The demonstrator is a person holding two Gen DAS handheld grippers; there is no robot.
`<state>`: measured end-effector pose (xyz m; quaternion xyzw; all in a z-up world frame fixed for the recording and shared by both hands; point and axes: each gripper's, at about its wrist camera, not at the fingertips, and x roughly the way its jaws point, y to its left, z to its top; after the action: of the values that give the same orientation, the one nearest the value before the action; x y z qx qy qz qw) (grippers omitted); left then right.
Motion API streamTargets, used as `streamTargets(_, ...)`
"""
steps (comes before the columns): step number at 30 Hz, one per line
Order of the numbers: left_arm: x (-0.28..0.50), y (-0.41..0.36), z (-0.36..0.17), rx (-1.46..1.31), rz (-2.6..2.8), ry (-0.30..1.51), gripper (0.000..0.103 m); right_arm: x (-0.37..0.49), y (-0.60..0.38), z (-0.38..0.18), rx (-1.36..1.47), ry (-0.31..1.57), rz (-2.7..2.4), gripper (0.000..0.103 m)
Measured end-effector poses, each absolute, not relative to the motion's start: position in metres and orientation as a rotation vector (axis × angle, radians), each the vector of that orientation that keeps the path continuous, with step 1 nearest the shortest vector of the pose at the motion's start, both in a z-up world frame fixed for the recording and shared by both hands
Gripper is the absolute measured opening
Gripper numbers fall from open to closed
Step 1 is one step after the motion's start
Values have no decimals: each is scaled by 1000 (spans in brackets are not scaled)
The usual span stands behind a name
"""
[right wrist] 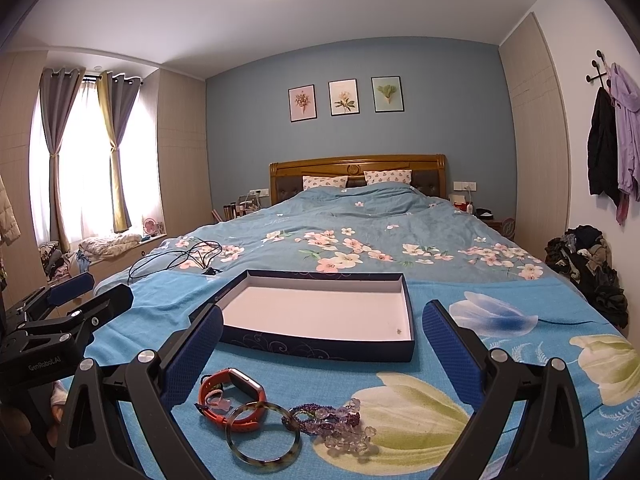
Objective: Organize jewelry
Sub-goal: 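Lower both grippers toward the jewelry pile beside the box lid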
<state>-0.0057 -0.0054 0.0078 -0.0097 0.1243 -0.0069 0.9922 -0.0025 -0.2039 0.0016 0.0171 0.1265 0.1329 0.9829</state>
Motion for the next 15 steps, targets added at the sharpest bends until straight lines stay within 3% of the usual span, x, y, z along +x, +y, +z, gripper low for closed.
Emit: streamTargets(15,17,-2,-5,-10,-62,363,97,14,-218,-5,40,400,274,96)
